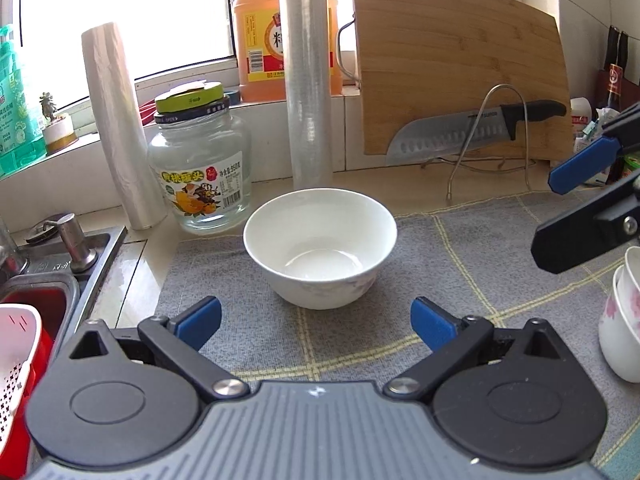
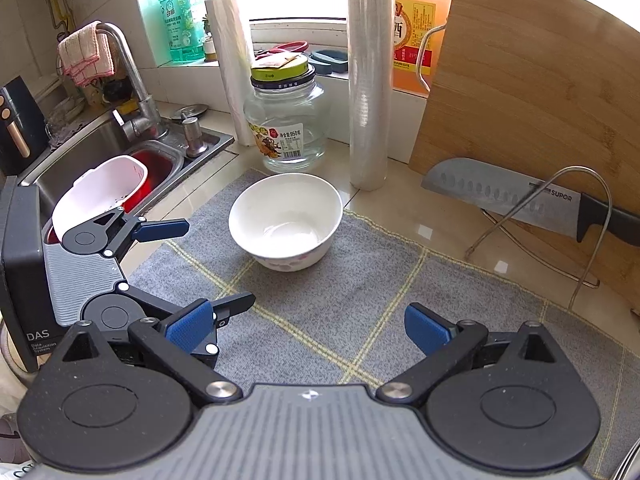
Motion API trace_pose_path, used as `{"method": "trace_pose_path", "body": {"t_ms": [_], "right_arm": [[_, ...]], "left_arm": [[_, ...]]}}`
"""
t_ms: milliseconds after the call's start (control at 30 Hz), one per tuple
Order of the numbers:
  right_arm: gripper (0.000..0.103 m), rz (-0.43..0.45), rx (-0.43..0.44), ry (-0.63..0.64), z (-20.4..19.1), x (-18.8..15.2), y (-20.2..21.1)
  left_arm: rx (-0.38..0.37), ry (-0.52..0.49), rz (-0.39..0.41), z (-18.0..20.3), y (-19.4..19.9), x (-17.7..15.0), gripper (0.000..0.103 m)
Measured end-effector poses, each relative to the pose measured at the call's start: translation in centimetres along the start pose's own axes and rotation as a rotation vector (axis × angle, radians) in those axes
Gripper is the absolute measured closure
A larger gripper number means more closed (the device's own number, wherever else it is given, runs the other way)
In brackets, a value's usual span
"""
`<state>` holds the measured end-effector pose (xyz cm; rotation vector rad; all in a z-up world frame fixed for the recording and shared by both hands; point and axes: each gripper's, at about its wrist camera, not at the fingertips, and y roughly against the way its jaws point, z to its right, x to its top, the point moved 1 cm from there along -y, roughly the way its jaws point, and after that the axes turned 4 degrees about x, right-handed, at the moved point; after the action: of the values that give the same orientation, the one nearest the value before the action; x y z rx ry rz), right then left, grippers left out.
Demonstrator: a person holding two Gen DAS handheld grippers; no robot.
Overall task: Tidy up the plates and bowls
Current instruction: 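Close the right tool on the rim of the plain white bowl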
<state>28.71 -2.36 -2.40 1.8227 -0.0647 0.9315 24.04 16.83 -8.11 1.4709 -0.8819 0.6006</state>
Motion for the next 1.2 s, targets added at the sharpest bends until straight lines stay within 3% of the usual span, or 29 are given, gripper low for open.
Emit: {"method": "trace_pose_path", "body": {"t_ms": [300, 767, 1200], "right_arm": [[0.000, -0.023, 0.028, -0.016, 0.7, 3.0, -4.8], [0.001, -0.067, 0.075, 0.025, 1.6, 5.8, -9.9], [0.014, -0.082, 0.115, 0.041, 2.0, 7.5, -12.4]], "left_arm": [[0.007, -0.030, 0.005, -0.1, -3.2, 0.2, 0.003], [-0.009, -0.069, 0.057, 0.4, -4.2, 0.3, 0.004], [-0.053, -0.059, 0.081, 0.3, -4.7, 0.7, 0.008]]}}
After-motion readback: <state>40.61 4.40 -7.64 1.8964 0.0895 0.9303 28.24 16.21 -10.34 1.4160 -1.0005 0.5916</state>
